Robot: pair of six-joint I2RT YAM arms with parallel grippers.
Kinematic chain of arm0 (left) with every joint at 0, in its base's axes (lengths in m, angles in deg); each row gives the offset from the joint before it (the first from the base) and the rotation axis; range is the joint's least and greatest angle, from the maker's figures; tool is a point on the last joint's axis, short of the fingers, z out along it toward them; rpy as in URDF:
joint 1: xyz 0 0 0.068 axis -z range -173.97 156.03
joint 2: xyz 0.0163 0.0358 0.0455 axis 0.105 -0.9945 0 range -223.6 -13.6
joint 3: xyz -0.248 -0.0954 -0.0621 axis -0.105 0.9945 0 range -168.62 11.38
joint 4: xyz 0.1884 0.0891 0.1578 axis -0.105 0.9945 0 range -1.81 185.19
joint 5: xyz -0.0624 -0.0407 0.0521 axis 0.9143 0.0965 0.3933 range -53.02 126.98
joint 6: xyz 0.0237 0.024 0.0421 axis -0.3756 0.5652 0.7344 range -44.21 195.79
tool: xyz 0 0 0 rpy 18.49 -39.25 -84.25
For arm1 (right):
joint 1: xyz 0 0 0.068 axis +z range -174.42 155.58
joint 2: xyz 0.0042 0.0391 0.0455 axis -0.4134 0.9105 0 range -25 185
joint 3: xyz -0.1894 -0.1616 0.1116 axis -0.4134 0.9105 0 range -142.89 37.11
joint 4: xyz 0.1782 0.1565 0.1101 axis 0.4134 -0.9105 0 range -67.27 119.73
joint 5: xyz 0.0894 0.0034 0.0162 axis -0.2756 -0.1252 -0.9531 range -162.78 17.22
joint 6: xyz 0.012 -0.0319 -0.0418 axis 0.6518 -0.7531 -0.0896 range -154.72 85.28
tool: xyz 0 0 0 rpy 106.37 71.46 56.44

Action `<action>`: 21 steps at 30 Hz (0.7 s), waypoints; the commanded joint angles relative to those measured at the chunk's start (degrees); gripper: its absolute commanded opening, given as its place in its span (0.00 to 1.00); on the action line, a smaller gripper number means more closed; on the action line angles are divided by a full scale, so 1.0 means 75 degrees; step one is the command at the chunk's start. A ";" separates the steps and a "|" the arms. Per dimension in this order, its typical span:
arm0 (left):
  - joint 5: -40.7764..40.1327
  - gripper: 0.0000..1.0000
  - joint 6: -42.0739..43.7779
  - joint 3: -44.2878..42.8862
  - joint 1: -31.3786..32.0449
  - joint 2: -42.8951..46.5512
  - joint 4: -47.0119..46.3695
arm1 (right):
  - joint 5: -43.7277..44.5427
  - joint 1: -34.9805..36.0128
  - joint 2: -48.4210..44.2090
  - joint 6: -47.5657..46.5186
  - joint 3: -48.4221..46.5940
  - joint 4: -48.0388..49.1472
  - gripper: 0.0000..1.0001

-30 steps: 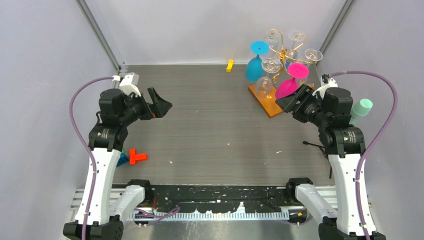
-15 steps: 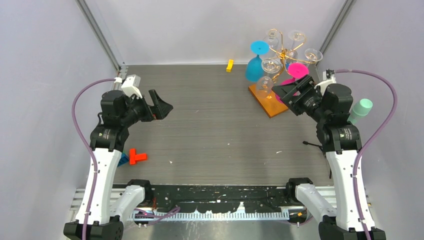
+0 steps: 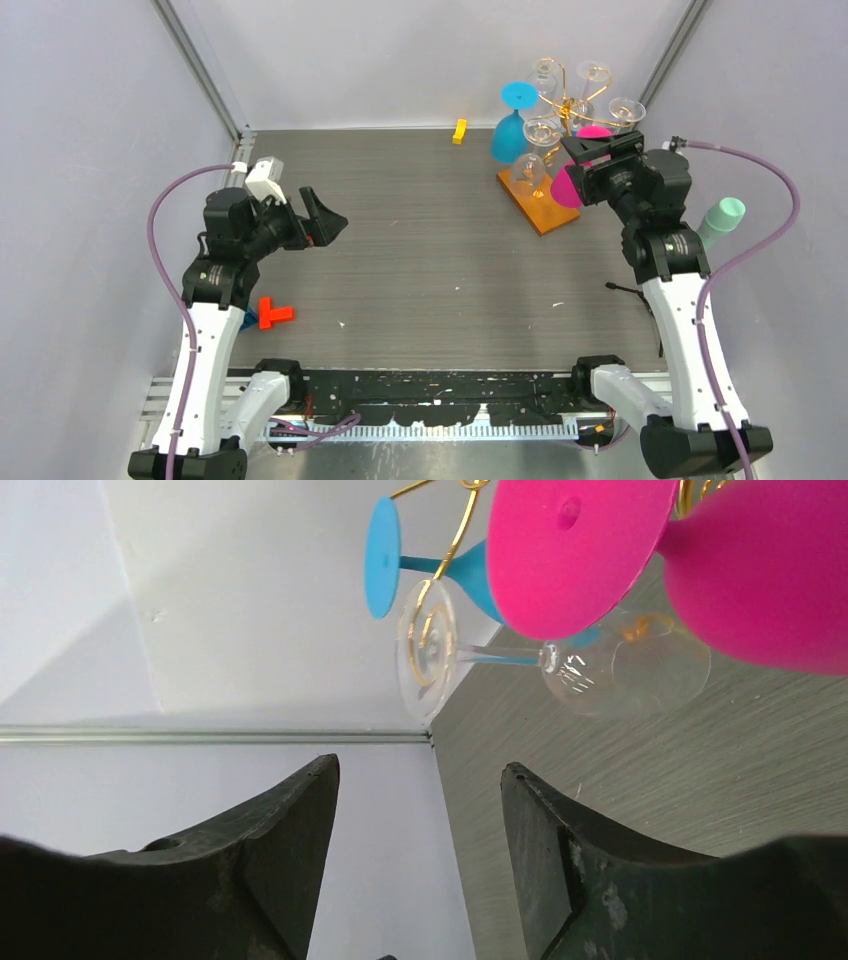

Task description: Take the wine glass off the wine glass rack

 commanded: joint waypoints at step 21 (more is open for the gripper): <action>0.0214 1.00 -0.0090 0.0299 0.0023 0.0120 -0.0644 | 0.2138 0.1105 0.1489 0.0191 -0.0562 0.0894 0.50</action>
